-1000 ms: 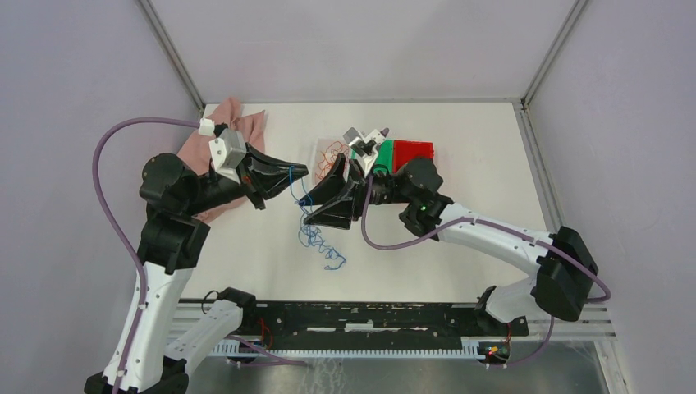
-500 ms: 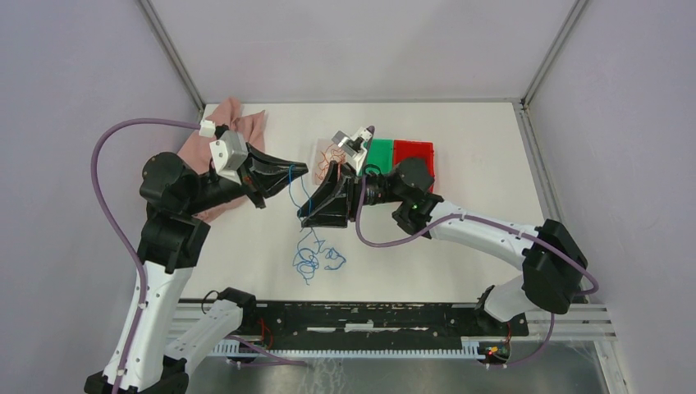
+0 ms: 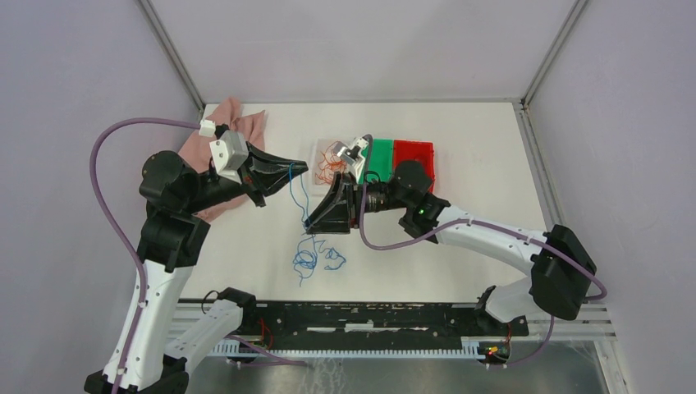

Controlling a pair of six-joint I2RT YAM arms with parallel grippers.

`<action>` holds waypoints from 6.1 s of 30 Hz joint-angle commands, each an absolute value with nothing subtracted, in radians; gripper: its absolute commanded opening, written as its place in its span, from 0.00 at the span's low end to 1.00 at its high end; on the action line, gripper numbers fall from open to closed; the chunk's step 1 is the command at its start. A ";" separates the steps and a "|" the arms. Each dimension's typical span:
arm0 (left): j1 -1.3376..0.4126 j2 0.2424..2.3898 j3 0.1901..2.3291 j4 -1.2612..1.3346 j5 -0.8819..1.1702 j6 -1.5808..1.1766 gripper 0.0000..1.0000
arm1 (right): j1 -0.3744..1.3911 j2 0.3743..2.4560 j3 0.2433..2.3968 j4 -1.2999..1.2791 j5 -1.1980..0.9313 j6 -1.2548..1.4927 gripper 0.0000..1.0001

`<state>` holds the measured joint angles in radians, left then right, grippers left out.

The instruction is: Untangle the cables

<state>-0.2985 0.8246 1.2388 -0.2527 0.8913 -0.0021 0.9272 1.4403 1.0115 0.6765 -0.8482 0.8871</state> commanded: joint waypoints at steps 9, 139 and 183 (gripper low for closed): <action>-0.301 0.824 1.262 -0.250 0.882 0.066 0.03 | 0.926 1.312 0.991 0.590 -0.761 0.793 0.50; -0.301 0.800 1.239 -0.188 0.968 -0.058 0.03 | 1.064 1.399 1.176 0.452 -0.170 0.594 0.69; -0.301 0.813 1.325 -0.164 1.000 -0.155 0.04 | 1.060 1.267 0.819 0.573 0.065 0.566 0.67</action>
